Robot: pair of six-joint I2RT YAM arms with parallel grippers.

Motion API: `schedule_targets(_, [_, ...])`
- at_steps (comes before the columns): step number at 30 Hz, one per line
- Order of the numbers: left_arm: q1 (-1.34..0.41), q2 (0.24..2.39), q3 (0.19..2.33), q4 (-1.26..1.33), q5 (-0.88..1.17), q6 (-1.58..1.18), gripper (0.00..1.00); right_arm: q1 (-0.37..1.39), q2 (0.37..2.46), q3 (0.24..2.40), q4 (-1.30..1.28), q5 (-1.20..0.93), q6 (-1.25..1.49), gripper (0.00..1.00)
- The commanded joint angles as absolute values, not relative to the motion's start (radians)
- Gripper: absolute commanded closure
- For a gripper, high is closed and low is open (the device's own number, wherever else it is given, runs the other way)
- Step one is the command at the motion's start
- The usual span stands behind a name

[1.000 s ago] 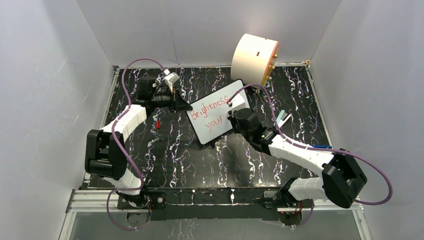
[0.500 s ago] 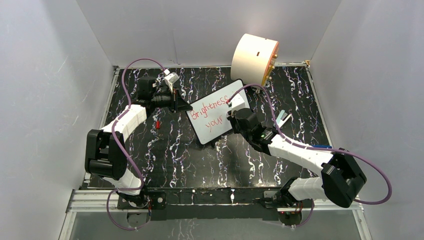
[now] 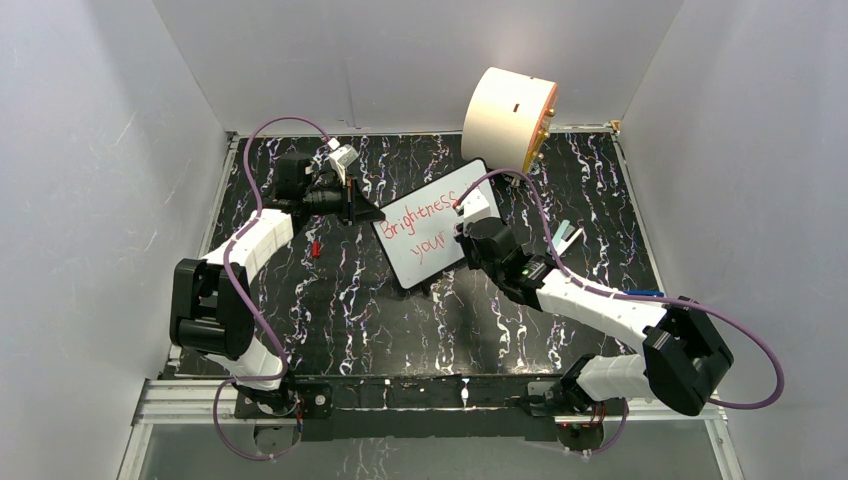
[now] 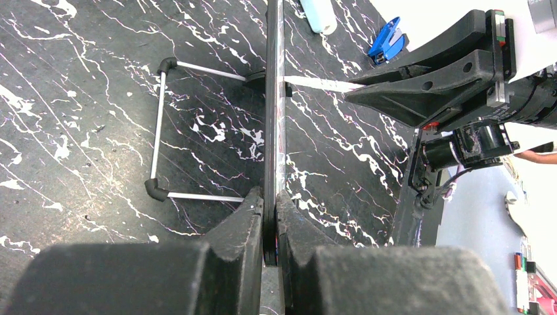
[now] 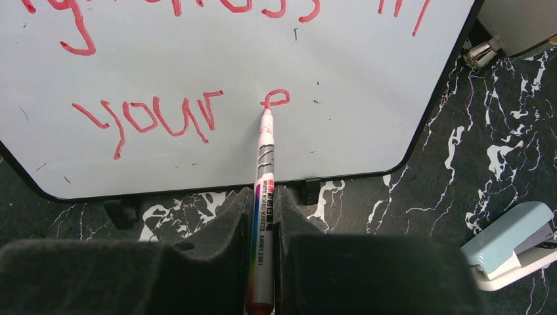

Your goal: Write a sentence on the whiteboard

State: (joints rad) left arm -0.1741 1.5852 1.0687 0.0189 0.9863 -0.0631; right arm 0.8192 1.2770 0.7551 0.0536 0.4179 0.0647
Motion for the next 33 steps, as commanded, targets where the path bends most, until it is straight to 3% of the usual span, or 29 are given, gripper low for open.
schedule_targets(1, [-0.204, 1.63, 1.05, -0.074, 0.919, -0.014, 1.0, 0.816, 1.281, 0.747, 0.092, 0.446, 0.065, 1.0])
schedule_targets(33, [-0.204, 1.631, 1.05, -0.077, 0.916, -0.011, 1.0, 0.77, 1.233, 0.766, 0.137, 0.45, 0.037, 1.0])
